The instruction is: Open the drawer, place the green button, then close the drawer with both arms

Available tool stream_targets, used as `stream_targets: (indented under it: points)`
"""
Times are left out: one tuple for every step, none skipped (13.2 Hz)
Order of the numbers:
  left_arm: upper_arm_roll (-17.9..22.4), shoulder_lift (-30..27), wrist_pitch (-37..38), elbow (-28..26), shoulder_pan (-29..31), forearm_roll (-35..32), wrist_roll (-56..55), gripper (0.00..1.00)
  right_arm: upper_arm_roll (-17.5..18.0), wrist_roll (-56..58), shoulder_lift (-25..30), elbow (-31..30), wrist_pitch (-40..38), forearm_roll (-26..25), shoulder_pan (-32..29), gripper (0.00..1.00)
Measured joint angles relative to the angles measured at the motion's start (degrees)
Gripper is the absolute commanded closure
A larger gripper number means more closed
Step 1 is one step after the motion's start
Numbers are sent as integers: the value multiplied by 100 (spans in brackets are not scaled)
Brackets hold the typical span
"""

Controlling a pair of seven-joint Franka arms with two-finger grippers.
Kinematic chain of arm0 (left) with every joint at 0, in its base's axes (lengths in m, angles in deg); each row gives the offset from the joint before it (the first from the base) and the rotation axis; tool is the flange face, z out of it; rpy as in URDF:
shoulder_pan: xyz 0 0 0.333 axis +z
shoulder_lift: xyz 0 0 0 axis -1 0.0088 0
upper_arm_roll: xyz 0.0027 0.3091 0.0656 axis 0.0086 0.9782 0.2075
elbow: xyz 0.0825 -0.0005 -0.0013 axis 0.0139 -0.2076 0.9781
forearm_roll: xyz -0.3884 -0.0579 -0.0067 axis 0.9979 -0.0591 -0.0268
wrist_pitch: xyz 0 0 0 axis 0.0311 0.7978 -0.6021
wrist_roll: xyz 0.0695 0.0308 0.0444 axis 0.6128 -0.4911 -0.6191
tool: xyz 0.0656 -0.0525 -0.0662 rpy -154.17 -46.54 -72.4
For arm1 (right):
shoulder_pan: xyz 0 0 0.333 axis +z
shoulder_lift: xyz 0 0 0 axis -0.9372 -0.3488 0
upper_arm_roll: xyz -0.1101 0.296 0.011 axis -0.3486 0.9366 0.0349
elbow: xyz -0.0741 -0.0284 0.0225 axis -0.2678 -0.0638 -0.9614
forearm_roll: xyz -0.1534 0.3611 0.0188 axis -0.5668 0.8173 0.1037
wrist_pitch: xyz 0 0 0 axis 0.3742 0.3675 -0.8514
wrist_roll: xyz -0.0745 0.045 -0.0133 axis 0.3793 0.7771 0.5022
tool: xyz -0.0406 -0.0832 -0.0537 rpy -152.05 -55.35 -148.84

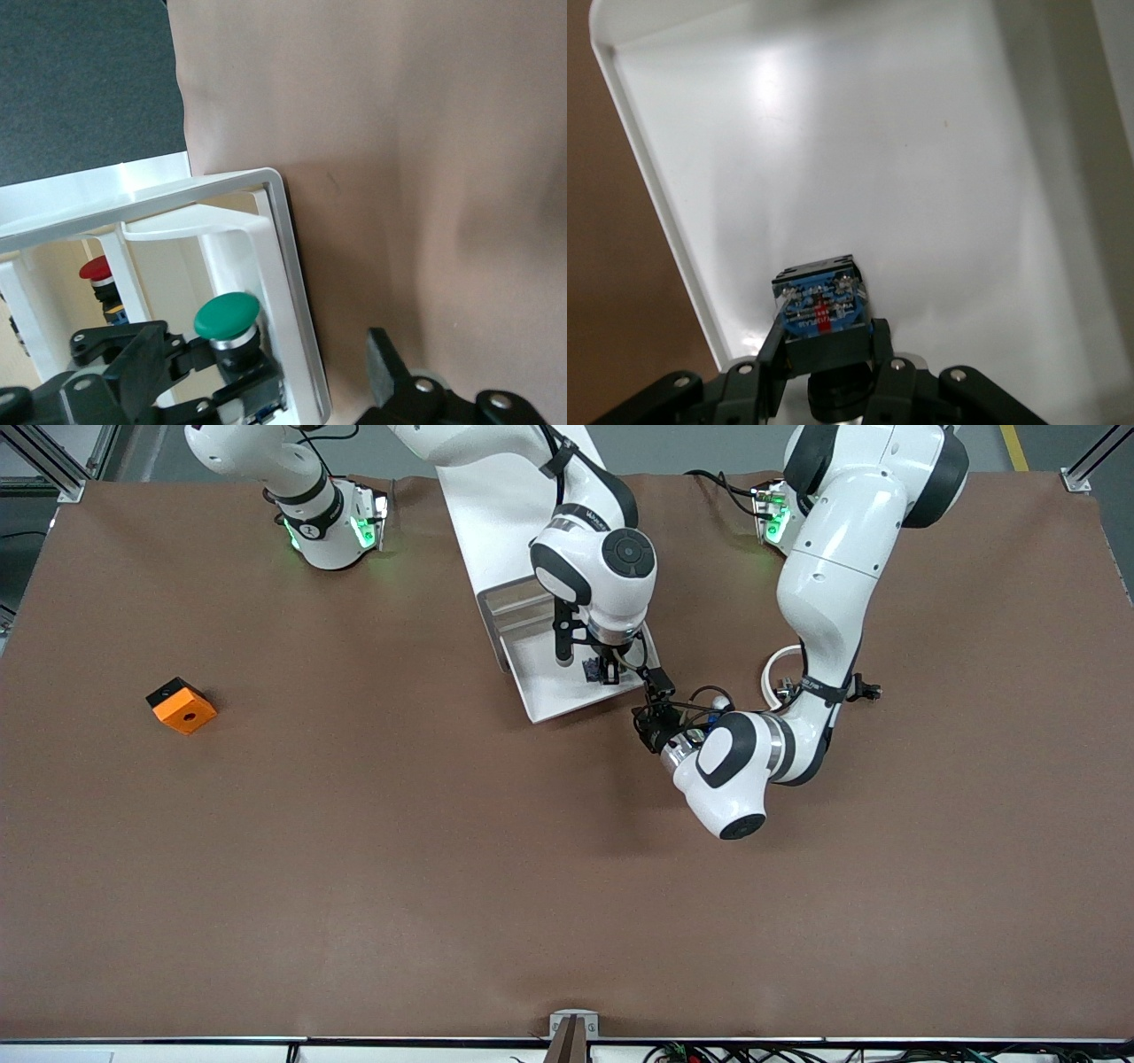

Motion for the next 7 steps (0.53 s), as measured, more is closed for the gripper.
stream_targets:
  points:
    - [-1, -50, 0, 0, -3, -23, 41, 0, 0, 0, -1, 0, -1, 0, 0, 100]
    - [-3, -100, 1, 1, -6, -43, 111, 0, 0, 0, -1, 0, -2, 0, 0, 100]
    - [-4, -152, 1, 0, -8, -67, 221, 0, -1, 0, -2, 0, -2, 0, 0, 100]
    - [-4, -204, 2, -1, -9, -115, 321, 0, -1, 0, -2, 0, -3, 0, 1, 100]
    - [-5, -256, 2, -1, -9, -165, 424, 0, -1, 0, -2, 0, -3, 0, 1, 100]
    - [-6, -312, 2, -1, -10, -236, 551, 0, -1, 0, -2, 0, -3, 0, 1, 100]
    - [-10, -377, 3, -1, -11, -334, 687, 0, -1, 0, -2, 0, -8, 0, 1, 100]
